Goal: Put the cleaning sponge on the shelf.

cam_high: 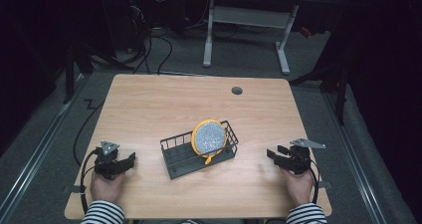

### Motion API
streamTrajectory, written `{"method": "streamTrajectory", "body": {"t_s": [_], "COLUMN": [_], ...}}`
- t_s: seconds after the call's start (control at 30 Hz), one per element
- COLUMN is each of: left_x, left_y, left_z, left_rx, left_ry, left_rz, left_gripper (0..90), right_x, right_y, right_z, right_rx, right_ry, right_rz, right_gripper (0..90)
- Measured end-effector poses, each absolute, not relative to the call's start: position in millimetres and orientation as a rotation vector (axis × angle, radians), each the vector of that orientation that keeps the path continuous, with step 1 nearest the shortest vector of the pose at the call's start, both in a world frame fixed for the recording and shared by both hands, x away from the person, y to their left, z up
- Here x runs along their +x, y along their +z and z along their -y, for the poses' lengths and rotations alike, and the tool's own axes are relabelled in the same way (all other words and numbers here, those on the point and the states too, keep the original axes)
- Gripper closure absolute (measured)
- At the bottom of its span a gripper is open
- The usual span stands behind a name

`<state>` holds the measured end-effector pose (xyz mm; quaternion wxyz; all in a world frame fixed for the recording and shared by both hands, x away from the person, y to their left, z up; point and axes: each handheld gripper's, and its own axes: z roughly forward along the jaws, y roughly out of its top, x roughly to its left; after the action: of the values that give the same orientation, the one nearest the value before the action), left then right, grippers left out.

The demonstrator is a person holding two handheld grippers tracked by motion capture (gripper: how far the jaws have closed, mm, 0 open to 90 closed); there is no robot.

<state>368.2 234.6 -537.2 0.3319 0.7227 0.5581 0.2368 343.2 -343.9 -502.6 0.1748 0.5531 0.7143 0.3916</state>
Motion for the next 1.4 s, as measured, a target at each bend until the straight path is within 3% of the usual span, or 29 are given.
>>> {"method": "streamTrajectory", "body": {"t_s": [0.5, 1.4], "left_x": [368.2, 367.9], "left_y": [-537.2, -537.2], "left_z": [-234.3, -234.6], "left_rx": [1.891, 1.89], "left_ry": [0.62, 0.614], "left_rz": [-1.458, -1.455], "left_gripper": [28.6, 28.0], "right_x": [328.5, 321.0], "right_y": [-528.6, -530.2], "right_z": [340.8, 329.2], "right_rx": [1.571, 1.49], "right_ry": [0.986, 0.857], "right_rz": [-2.014, -2.018], "right_gripper": [41.0, 36.0]}}
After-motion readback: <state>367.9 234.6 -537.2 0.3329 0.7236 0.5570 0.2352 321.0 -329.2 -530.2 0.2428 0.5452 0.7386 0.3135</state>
